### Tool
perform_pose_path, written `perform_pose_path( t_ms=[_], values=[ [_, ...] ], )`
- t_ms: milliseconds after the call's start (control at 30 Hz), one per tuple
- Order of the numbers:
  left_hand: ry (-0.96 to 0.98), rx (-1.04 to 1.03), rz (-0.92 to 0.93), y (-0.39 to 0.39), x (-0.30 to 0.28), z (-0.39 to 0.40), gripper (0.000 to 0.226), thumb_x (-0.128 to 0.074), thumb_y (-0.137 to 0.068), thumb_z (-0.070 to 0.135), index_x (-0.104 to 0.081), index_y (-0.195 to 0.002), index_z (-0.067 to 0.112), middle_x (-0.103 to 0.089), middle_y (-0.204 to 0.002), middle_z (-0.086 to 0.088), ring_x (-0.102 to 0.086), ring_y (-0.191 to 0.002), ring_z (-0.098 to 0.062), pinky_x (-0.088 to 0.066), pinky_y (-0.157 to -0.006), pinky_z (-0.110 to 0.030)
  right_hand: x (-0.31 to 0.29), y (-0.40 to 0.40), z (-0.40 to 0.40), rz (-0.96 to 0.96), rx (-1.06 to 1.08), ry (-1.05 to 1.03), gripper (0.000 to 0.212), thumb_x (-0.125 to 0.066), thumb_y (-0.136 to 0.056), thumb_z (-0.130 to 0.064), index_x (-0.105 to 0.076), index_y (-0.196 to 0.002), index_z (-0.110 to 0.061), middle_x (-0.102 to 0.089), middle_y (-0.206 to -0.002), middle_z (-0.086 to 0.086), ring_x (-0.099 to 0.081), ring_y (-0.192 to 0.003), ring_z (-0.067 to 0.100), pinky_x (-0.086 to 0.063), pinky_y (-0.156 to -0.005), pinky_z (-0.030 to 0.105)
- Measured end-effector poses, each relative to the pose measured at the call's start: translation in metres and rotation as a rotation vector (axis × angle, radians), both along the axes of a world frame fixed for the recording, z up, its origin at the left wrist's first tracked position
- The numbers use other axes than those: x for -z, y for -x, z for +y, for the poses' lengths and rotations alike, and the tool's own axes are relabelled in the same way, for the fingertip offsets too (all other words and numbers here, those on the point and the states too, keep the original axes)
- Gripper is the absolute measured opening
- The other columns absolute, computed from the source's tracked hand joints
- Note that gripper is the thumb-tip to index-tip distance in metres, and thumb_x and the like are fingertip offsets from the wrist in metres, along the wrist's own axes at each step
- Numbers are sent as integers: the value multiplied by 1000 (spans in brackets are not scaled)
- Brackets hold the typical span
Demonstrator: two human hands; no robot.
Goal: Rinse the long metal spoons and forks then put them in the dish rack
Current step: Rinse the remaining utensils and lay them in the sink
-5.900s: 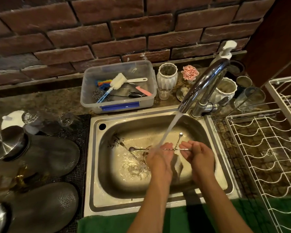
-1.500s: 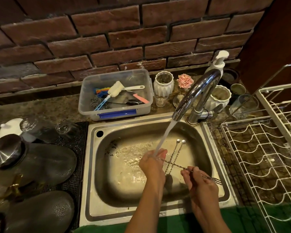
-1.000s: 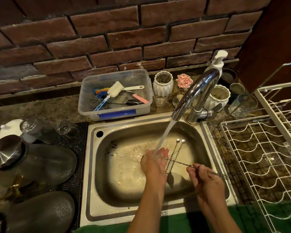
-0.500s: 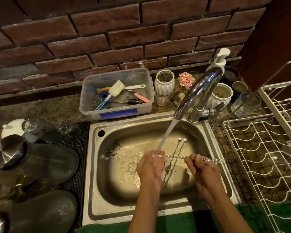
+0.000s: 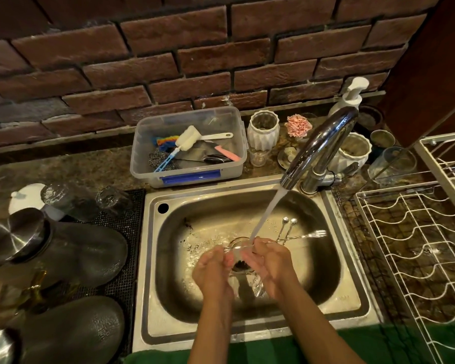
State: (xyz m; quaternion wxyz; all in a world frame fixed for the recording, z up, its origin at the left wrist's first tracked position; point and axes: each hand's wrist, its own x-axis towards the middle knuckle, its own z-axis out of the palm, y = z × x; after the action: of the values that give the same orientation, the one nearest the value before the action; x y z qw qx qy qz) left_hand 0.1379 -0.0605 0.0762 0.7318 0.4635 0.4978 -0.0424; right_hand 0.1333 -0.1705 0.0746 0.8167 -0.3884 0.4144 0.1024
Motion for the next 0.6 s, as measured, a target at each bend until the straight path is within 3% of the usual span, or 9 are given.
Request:
perform_pose_path(
  t_ms=[100,167,267,367,467,533,600],
  values=[
    [-63,-12,-61,-7,-3,22,12,-66,-90,-4,-66,-82,4,-69,-56,-2,-64,-48,-10,-54,-47,-21,1,-9,3,32,159,-2,14,-56,-99,-6,-65,-99,5,-76,-96,20,-77,-83,27,-64,-78,37],
    [-97,10,-53,-6,-5,17,14,-66,-90,-4,-67,-79,5,-67,-51,0,-61,-46,-10,-52,-46,-22,4,-8,23,40,151,-11,10,-58,-98,-3,-64,-103,4,-77,-90,15,-77,-78,24,-64,-70,35],
    [-137,53,-32,-1,-3,11,18,-68,-87,-4,-68,-73,7,-68,-56,-3,-60,-52,-15,-52,-50,-27,7,-5,46,76,19,-48,16,-61,-95,-4,-63,-109,4,-75,-85,16,-68,-79,30,-56,-92,53],
    [-138,34,-50,-1,-2,35,23,-64,-84,-12,-69,-69,5,-64,-55,-8,-55,-52,-19,-50,-51,-29,8,-12,23,71,84,-44,11,-61,-95,-1,-65,-103,6,-76,-92,21,-69,-69,26,-62,-79,40],
    [-170,5,-50,-2,2,52,23,-60,-82,-14,-66,-69,3,-60,-60,-13,-52,-53,-20,-50,-49,-27,11,-17,3,97,265,-26,9,-61,-96,-2,-59,-88,1,-73,-96,22,-74,-83,30,-59,-87,46],
    [-197,95,-29,1,3,36,23,-62,-83,-12,-66,-68,5,-61,-58,-11,-53,-53,-20,-50,-55,-33,11,-13,20,105,172,-54,8,-57,-97,0,-58,-96,8,-71,-92,19,-71,-69,22,-61,-65,37],
    [-209,154,-19,6,3,17,28,-63,-82,-12,-63,-62,8,-61,-55,-9,-54,-53,-20,-49,-54,-33,14,-4,43,125,16,-69,19,-58,-97,-3,-62,-111,8,-69,-87,19,-60,-52,16,-50,-44,26]
  ],
)
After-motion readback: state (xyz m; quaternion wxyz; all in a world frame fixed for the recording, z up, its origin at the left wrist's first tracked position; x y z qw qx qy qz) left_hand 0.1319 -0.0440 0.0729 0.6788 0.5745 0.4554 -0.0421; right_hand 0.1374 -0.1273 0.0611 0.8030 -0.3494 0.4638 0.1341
